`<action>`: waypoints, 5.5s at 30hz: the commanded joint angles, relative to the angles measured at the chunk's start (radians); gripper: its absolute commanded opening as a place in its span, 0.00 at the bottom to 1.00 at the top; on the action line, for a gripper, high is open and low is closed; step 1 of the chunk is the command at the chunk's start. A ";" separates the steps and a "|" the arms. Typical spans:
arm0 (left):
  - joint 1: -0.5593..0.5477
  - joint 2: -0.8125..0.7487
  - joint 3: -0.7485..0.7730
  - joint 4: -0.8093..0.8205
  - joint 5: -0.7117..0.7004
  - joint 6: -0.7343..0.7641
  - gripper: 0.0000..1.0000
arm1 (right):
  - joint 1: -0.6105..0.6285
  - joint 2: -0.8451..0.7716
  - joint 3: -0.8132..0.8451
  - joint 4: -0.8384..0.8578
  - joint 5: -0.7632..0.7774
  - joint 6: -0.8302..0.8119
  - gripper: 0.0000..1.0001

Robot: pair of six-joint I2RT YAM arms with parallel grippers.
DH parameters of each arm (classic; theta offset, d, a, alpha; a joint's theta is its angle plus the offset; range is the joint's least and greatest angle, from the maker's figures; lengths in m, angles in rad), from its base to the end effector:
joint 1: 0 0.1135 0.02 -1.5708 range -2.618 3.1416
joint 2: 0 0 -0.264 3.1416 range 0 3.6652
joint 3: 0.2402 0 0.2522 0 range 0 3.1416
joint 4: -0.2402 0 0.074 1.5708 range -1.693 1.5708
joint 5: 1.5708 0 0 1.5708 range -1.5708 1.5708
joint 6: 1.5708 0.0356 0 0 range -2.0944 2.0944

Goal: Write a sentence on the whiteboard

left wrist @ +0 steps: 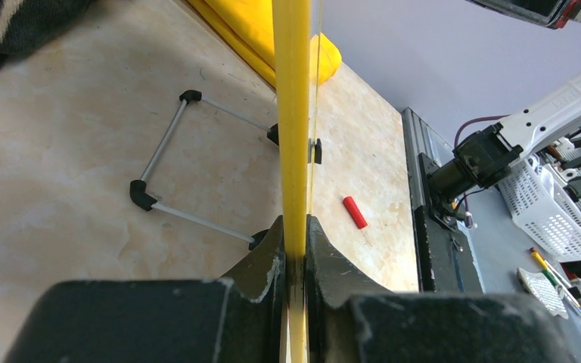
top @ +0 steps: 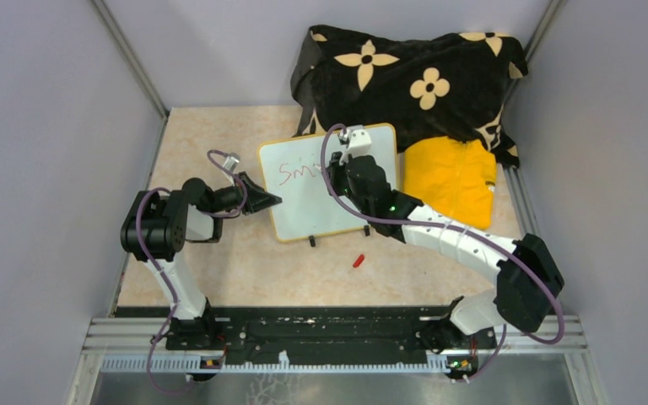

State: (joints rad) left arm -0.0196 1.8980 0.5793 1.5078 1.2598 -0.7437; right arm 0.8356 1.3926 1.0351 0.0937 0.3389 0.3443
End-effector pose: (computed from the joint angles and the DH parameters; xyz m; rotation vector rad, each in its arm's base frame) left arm 0.3067 -0.0399 0.1572 0.6020 1.5967 -1.4425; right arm 0.2285 0.2350 0.3158 -0.2130 1.8384 0.5208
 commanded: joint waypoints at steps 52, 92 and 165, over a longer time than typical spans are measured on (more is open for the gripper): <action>-0.003 0.004 0.012 -0.046 -0.005 0.064 0.00 | -0.071 -0.012 0.135 0.044 -0.004 -0.027 0.00; -0.003 -0.002 0.013 -0.050 -0.008 0.065 0.00 | -0.079 -0.078 -0.083 -0.011 -0.024 0.065 0.00; -0.007 -0.006 0.014 -0.075 -0.010 0.079 0.00 | -0.137 -0.122 -0.052 0.029 0.037 0.050 0.00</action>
State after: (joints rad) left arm -0.0219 1.8915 0.5903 1.4624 1.2533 -0.7216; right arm 0.7170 1.2774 0.9257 0.1013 0.3389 0.4118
